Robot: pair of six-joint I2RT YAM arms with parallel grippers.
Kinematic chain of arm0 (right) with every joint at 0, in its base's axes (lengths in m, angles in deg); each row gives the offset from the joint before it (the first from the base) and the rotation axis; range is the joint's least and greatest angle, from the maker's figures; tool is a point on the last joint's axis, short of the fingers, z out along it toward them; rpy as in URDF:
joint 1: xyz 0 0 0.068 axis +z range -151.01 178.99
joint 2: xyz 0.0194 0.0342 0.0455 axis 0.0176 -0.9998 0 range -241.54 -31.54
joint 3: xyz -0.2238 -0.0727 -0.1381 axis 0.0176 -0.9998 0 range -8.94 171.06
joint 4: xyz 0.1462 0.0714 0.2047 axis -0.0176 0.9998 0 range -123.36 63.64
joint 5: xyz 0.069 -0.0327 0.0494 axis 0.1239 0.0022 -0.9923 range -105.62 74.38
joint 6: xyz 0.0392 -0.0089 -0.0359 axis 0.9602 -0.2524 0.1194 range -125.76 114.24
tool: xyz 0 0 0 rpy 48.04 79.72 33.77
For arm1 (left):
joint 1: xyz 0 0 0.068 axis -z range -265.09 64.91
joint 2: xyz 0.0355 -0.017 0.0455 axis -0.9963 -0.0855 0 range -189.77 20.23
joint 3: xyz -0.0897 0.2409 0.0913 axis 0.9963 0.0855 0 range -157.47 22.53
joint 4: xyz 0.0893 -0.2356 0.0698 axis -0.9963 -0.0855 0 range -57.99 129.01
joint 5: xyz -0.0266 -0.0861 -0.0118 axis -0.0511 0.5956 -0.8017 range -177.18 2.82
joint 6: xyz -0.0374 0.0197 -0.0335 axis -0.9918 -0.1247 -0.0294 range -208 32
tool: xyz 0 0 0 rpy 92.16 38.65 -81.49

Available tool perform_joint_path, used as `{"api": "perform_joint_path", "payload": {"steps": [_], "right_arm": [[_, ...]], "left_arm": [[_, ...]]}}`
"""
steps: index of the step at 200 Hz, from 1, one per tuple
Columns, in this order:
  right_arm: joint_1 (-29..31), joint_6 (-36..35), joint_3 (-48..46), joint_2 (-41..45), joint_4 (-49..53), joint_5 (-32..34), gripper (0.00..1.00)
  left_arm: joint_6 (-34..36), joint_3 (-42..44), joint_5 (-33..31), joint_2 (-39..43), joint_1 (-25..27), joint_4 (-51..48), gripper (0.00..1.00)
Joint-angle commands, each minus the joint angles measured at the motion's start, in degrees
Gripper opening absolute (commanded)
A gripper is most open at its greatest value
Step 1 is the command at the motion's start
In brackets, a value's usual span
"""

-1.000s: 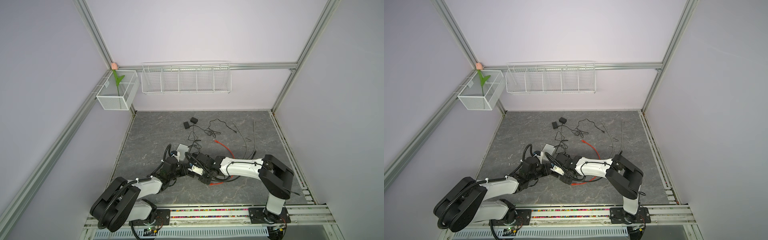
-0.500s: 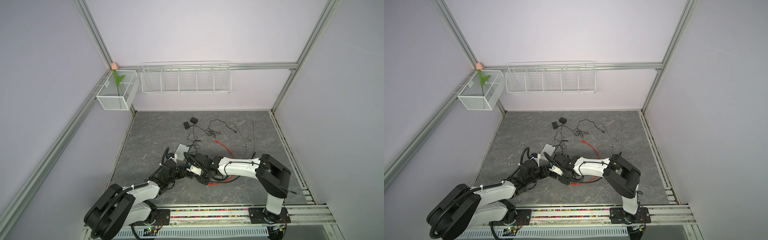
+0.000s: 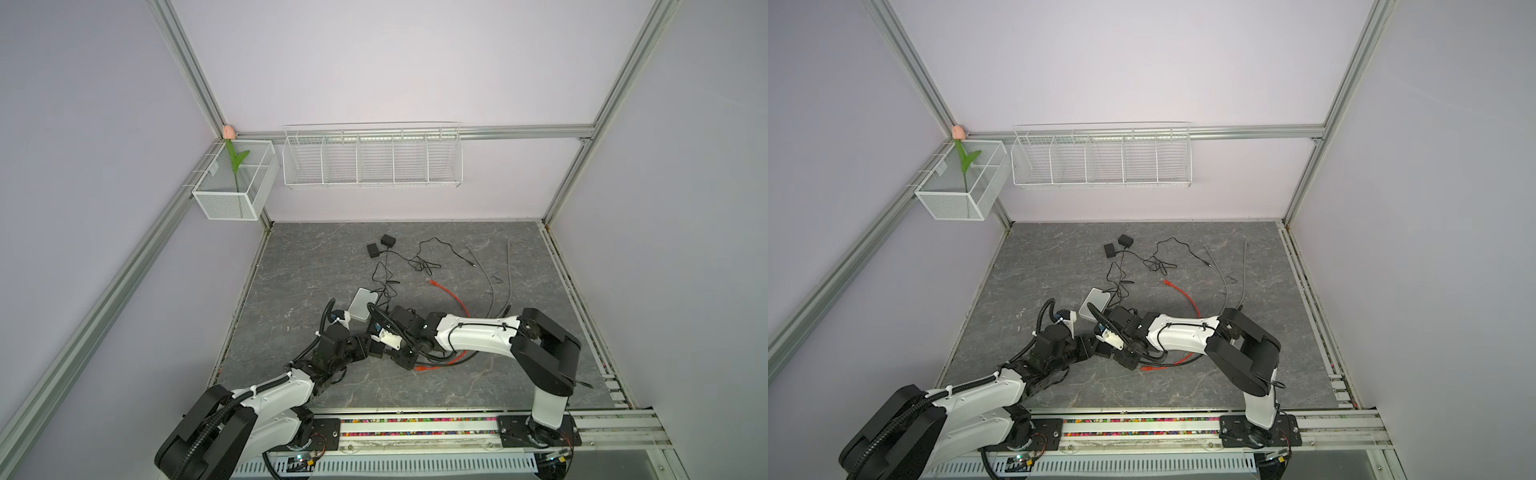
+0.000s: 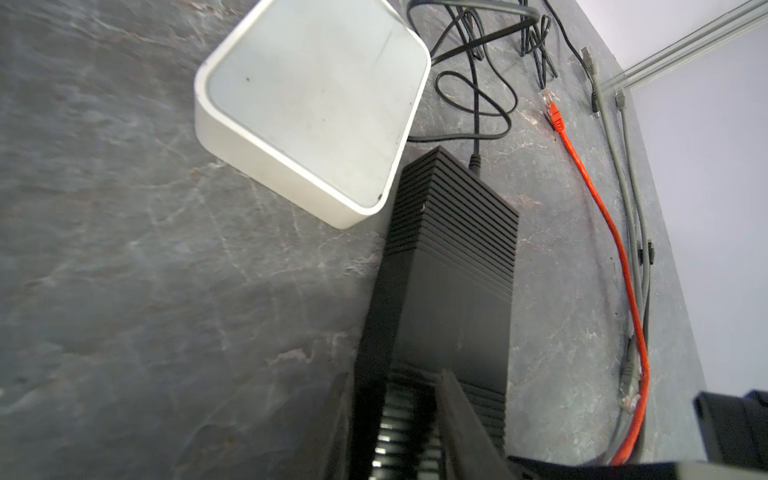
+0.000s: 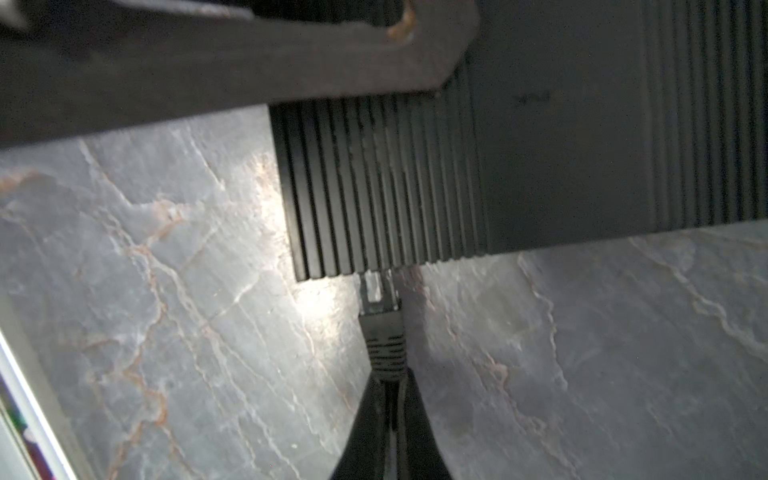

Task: Insert the plug into the switch port
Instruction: 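Push the black plug into the switch port with right gripper while left holds switch, then release the plug and move the right gripper toward the red ethernet cable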

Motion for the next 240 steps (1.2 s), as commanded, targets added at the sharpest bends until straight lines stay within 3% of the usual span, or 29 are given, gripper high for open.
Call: {"api": "perform_joint_path", "payload": {"steps": [1,90,118,150,183,210,229,240], "right_arm": [[0.26,0.89,4.32,-0.12,-21.58,-3.53,0.07],[0.28,-0.16,5.48,-1.02,-20.28,-3.44,0.08],[0.25,-1.3,3.68,1.39,-16.57,-1.35,0.17],[-0.74,-0.65,1.09,6.26,-10.65,0.83,0.33],[-4.8,7.07,-0.26,11.71,-2.44,5.74,0.43],[-9.24,14.92,-3.56,17.75,1.81,15.57,0.47],[-13.25,20.77,-5.59,21.5,5.9,20.66,0.55],[-15.83,23.37,-7.13,23.28,7.68,24.16,0.65]], "left_arm": [[-1.92,1.52,11.66,-2.14,3.27,-0.31,0.32],[-0.81,-0.54,10.3,-2.11,4.59,-3.8,0.32],[-0.5,-1.37,6.6,0.88,4.59,-9.02,0.33],[0.44,-1.89,4.73,1.15,4.51,-9.56,0.36],[1.21,-5.09,3.91,1.1,4.42,-11.97,0.45],[2.23,-6.53,3.47,1.92,4.33,-13.48,0.49],[2.59,-7.45,2.88,3.19,4.24,-15.33,0.51],[2.7,-7.74,2.54,4.18,4.16,-16.29,0.52]]}}
